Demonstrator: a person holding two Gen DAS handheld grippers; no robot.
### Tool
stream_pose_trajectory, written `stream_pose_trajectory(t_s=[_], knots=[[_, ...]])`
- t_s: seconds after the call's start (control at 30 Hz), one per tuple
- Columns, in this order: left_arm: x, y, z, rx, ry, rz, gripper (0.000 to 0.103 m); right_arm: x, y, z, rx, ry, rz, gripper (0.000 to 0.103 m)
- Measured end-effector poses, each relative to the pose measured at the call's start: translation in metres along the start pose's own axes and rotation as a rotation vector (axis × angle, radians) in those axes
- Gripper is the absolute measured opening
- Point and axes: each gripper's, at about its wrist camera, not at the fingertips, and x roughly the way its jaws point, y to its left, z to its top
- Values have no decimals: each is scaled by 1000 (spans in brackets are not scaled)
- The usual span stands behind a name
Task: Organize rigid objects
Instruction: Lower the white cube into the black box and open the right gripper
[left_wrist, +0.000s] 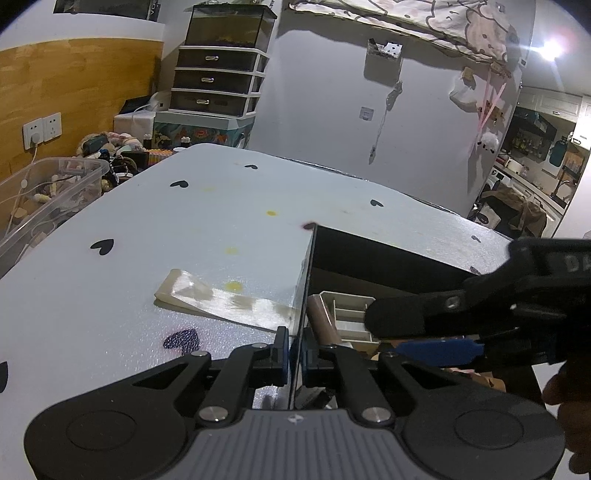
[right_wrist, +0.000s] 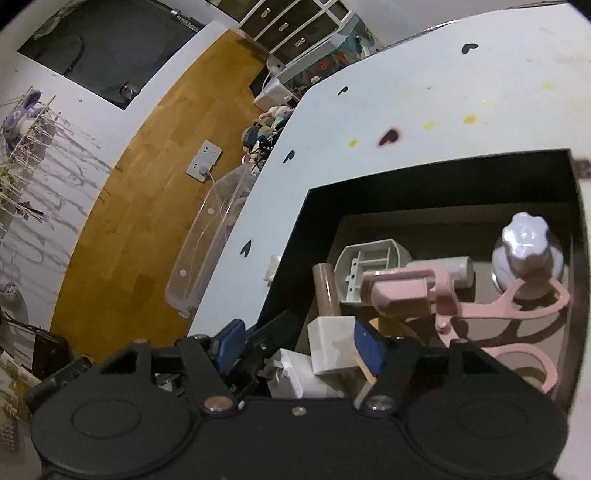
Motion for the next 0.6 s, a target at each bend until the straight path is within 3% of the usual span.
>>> stream_pose_trajectory(t_s=[0.33,0.6], knots=[[0,0,-1,2,2,8,7,-13,-2,0,8,-17,-6,78],[-1,-3,0,8,3,19,6,-29,3,0,-24,-38,-11,93]])
